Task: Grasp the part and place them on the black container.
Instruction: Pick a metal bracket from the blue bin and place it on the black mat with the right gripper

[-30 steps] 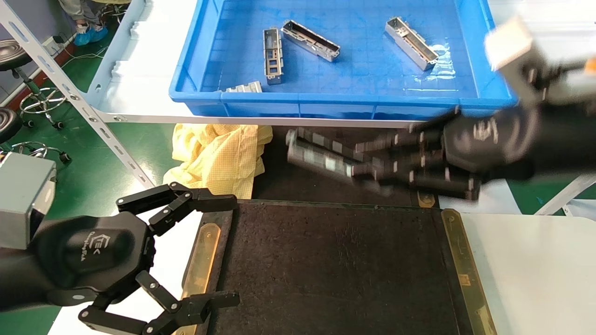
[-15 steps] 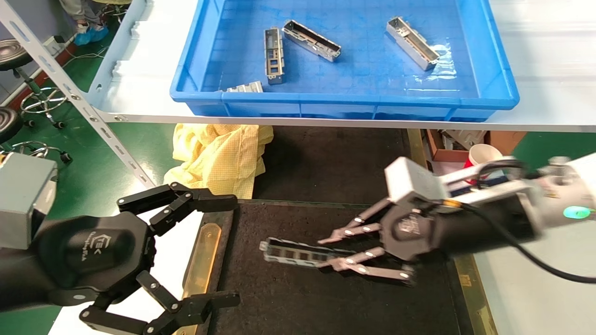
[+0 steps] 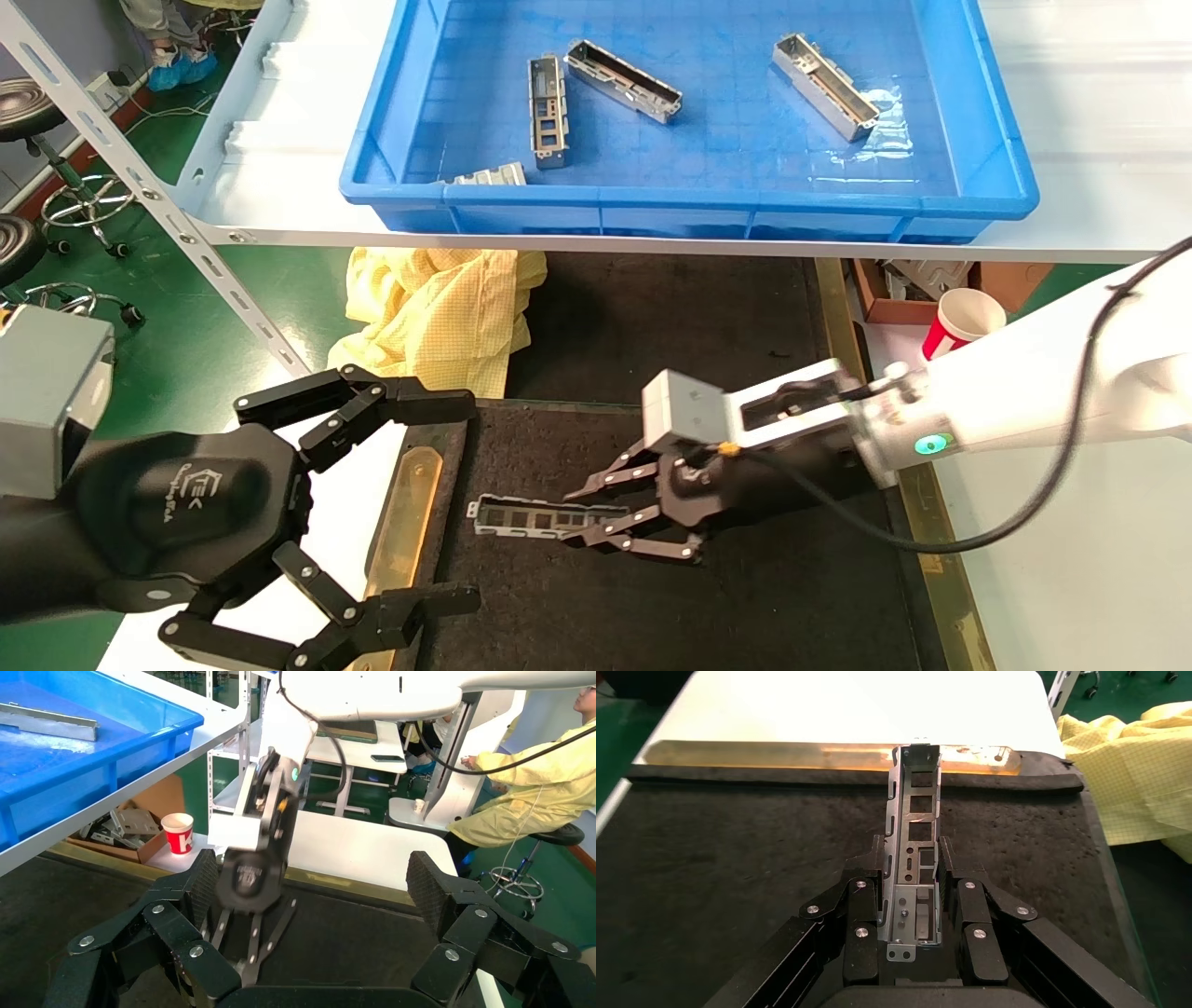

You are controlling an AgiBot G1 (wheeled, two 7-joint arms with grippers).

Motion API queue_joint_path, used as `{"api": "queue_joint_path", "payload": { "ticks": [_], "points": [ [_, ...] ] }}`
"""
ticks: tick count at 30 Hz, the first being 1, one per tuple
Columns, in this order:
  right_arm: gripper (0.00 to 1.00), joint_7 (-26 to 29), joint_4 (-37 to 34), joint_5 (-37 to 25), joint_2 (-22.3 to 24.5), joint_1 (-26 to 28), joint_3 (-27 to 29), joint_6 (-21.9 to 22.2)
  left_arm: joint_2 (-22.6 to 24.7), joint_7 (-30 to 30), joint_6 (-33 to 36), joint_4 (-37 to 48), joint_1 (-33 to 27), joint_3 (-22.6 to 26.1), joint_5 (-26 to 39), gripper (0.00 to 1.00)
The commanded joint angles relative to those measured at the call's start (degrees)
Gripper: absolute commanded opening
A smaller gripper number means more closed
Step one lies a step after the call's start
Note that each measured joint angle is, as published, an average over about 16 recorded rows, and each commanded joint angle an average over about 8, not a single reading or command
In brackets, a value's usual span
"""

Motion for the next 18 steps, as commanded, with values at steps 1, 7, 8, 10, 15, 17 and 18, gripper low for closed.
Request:
{"api": "queue_joint_path", "payload": {
  "ticks": [1, 7, 8, 10, 15, 17, 18],
  "points": [
    [0.00, -2.01, -2.54, -0.24, -2.04, -0.48, -0.14, 0.69, 0.00, 0.00, 0.00, 0.00, 0.00, 0.00, 0.00, 1.00],
    [0.00, -5.44, -7.21, -0.32, -6.02, -2.09, -0.08, 4.55, 0.00, 0.00, 0.00, 0.00, 0.00, 0.00, 0.00, 1.00],
    [0.00, -5.79, -7.59, -0.26, -6.40, -2.38, -0.05, 5.24, 0.00, 0.00, 0.00, 0.00, 0.00, 0.00, 0.00, 1.00],
    [0.00, -6.32, -7.93, -0.17, -6.94, -3.02, -0.02, 6.89, 0.00, 0.00, 0.00, 0.00, 0.00, 0.00, 0.00, 1.00],
    [0.00, -6.66, -6.99, -0.05, -7.45, -4.75, -0.11, 13.03, 0.00, 0.00, 0.00, 0.00, 0.00, 0.01, 0.00, 1.00],
    [0.00, -6.54, -6.24, 0.04, -7.49, -5.37, -0.15, 15.76, 0.00, 0.00, 0.00, 0.00, 0.00, 0.01, 0.00, 1.00],
    [0.00, -6.44, -5.82, 0.12, -7.50, -5.65, -0.17, 16.98, 0.00, 0.00, 0.00, 0.00, 0.00, 0.01, 0.00, 1.00]
  ]
}}
